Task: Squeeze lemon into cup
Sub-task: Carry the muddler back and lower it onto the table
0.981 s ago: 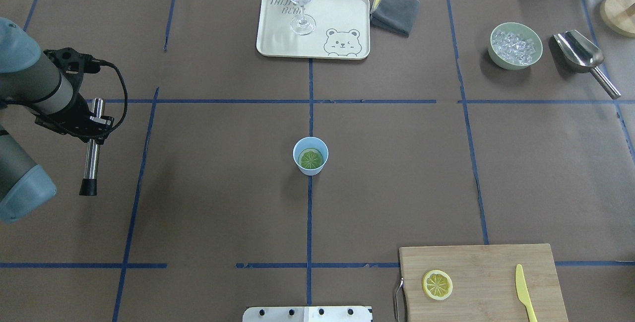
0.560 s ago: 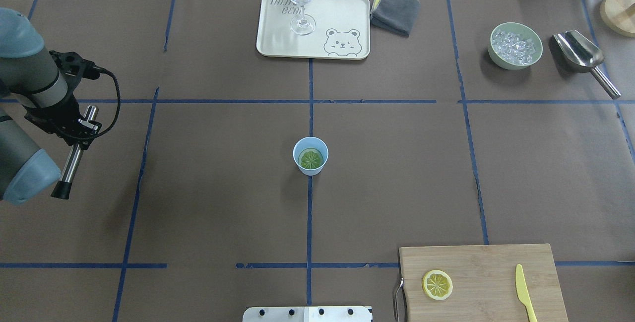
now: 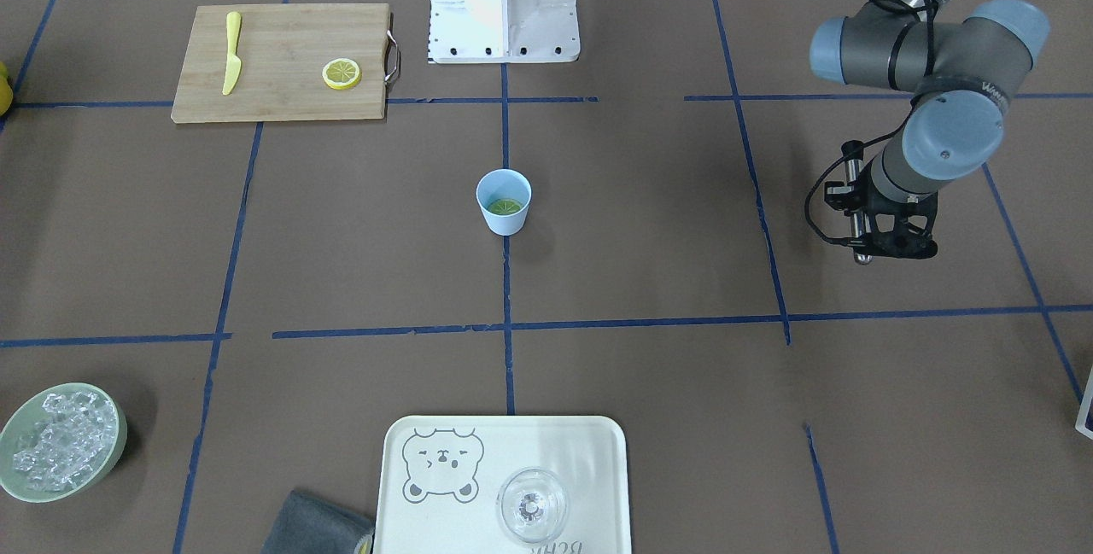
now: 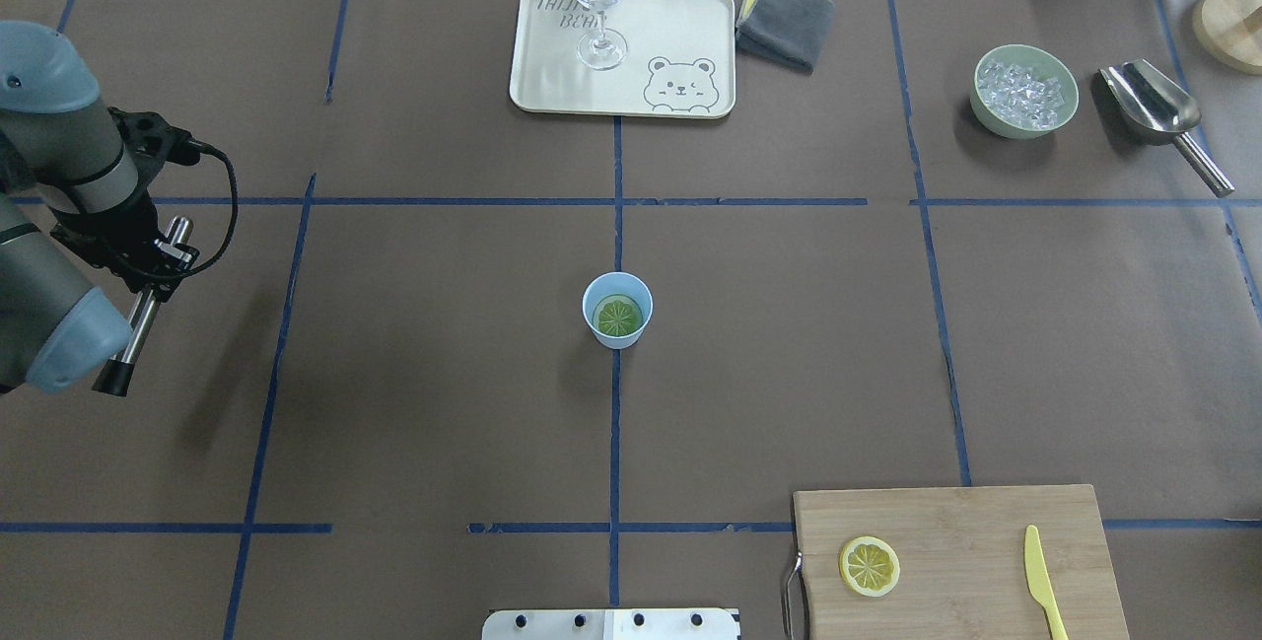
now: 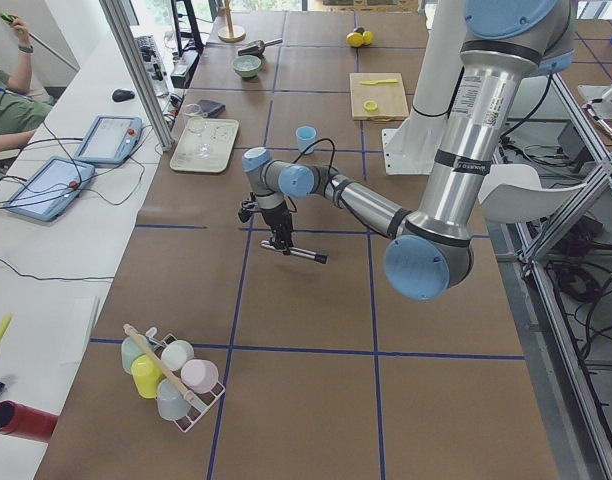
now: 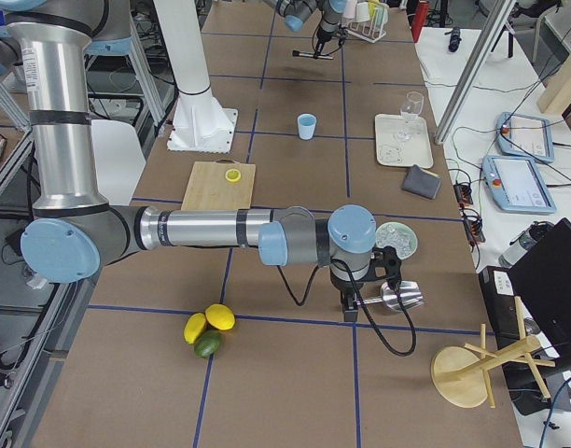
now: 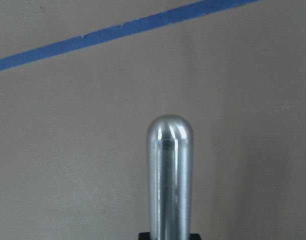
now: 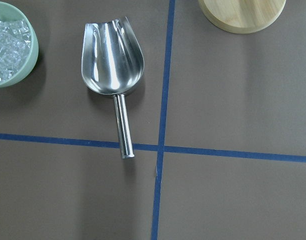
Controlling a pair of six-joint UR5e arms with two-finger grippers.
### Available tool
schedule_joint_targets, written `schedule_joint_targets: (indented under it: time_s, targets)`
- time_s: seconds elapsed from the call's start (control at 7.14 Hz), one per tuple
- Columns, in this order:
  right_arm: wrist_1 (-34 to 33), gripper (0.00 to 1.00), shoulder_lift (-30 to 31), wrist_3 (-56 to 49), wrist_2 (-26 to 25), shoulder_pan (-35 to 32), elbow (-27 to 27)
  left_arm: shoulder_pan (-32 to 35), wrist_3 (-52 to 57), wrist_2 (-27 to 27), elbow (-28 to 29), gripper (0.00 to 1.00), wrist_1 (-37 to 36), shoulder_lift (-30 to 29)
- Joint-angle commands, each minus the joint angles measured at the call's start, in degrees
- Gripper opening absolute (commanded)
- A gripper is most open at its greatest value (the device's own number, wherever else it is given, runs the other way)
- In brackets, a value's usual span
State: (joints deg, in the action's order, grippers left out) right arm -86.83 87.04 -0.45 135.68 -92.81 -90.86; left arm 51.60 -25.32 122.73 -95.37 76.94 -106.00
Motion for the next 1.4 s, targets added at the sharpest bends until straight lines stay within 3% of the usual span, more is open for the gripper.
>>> schedule_joint_targets:
  time_s: [0.0, 0.84, 0.98, 1.12, 1.26]
  targets:
    - [0.0, 1.0, 0.5, 0.0, 0.1, 0.0, -0.5, 0.1, -2.6, 3.3, 4.4, 0.0, 0.8, -0.6]
    - [0.0, 1.0, 0.5, -0.1, 0.1, 0.0, -1.3, -0.1, -7.2, 4.5, 4.7, 0.02, 1.0, -0.6]
    - [0.0, 1.0, 0.5, -0.1, 0.1, 0.0, -1.3, -0.2, -7.0, 4.4, 5.1, 0.66, 2.5, -0.5]
    - [0.0, 1.0, 0.5, 0.0, 0.1, 0.0, -1.2, -0.3, -7.4, 4.4, 5.4, 1.0, 4.8, -0.2]
    - [0.0, 1.0, 0.6, 0.0, 0.1, 0.0, -1.3, -0.3, -7.4, 4.3, 5.7, 1.0, 5.2, -0.1]
